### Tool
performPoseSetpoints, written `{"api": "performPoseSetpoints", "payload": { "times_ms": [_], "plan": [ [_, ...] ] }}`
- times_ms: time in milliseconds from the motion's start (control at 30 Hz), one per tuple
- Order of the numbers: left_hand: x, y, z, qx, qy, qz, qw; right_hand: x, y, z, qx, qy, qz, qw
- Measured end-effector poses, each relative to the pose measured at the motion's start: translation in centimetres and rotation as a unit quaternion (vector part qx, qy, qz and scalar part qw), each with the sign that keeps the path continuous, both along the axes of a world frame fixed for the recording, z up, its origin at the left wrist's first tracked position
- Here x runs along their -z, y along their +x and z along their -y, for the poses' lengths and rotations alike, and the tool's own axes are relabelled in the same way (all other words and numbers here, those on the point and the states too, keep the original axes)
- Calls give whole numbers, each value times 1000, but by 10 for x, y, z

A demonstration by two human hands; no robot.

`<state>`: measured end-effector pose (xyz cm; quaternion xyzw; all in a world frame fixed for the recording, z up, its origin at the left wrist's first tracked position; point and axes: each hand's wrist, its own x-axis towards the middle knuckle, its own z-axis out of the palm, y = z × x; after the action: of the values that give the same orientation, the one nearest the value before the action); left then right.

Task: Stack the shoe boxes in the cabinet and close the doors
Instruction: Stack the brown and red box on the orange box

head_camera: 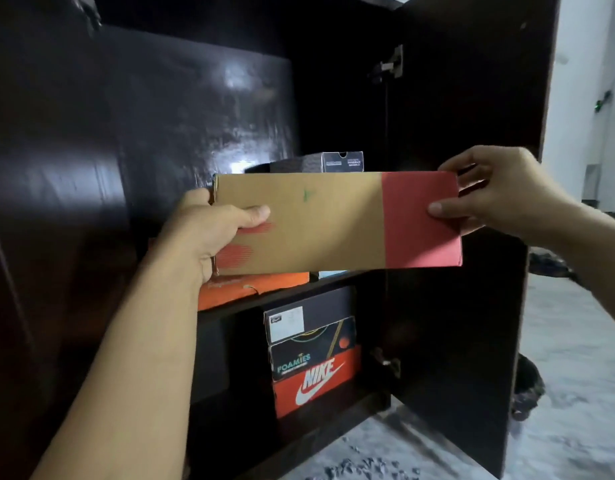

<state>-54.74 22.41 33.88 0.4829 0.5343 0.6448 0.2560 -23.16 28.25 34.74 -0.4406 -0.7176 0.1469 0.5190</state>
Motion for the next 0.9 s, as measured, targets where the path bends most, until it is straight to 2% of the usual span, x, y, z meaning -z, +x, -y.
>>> {"api": "performPoseSetpoints", "payload": {
  "times_ms": [233,433,567,700,900],
  "plan": [
    [-20,-15,-4,-98,83,-19,992,-9,-44,-58,-65,24,-50,996],
    [-15,-49,-50,-169,73,10,983,-5,-89,-115,-87,7,-48,995],
    [-1,-75,-95,-252,53,-10,966,4,-117,-148,-64,11,-45,997],
    [10,-84,-115,-346,76,-62,933,15,-149,-177,-35,31,-33,998],
    [24,-101,-144,-416,96,-85,901,18,-195,-211,-34,33,-44,998]
  ]
}}
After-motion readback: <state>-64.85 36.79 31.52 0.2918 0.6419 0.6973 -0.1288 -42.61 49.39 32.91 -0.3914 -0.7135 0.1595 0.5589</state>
